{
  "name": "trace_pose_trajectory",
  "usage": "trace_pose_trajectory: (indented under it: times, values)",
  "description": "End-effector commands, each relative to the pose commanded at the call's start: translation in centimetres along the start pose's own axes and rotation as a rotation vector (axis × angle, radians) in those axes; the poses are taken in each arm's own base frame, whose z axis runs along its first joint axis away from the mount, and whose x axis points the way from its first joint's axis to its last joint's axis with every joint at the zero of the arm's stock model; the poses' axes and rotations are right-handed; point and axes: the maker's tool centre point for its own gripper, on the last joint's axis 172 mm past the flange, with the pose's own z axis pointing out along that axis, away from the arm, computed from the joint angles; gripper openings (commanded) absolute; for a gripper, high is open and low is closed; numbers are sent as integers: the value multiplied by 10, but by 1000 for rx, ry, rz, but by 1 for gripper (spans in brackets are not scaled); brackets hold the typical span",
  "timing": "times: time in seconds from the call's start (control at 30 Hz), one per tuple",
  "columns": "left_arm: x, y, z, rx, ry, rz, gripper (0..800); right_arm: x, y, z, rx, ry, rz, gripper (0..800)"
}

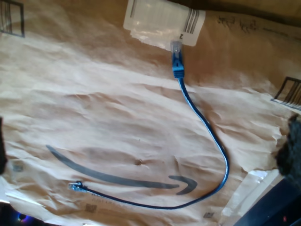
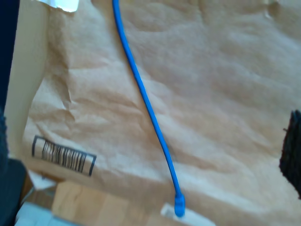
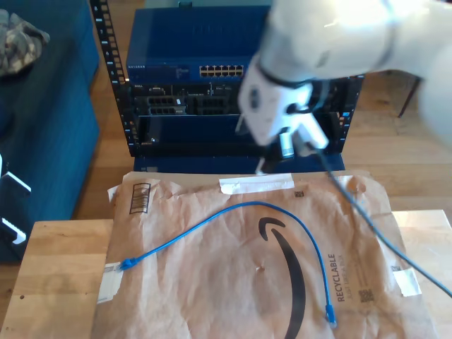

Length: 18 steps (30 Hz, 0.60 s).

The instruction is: Grab the cable and plug it in

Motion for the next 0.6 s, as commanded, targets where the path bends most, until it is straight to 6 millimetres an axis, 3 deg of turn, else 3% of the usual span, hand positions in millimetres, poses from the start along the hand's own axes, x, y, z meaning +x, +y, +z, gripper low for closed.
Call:
trace_pose_trajectory:
  times: [0.2,0.3,0.5,0.6]
  values:
    - [1,-1,1,2,-1,1,800,-64,5,45,-27,-4,-45,797]
    - [1,-2,2,7,-2,0,800,-91,22,69,-48,-4,-99,797]
    - [1,-2,3,9,-3,0,800,-106,49,120,-86,7,-141,796]
    - [1,-3,3,11,-3,-3,800,-112,55,131,-80,6,-156,792]
